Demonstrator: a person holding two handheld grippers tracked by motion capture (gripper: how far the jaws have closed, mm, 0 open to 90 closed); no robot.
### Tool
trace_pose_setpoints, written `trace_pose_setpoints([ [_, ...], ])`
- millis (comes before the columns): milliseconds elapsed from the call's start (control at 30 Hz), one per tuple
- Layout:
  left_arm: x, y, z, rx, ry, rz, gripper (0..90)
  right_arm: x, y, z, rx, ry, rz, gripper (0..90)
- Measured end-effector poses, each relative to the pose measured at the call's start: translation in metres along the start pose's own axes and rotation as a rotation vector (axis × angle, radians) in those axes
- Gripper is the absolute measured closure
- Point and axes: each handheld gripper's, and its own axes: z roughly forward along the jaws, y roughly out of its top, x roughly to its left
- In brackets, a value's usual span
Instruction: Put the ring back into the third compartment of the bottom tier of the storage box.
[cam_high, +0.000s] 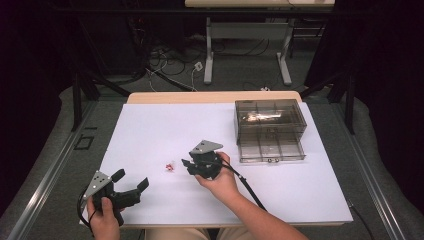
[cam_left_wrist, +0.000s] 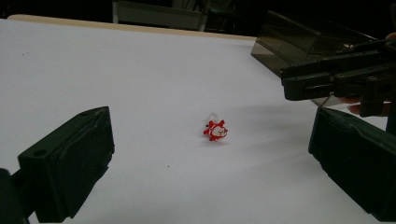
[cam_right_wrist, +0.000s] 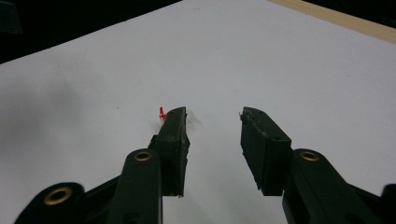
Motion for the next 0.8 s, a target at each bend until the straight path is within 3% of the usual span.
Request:
trace_pose_setpoints([
  [800,0.001,-0.001,-0.002,-0.004,-0.001,-0.009,0.5,0.019,-0.007,0.04,0.068,0.044,-0.036,67.6],
])
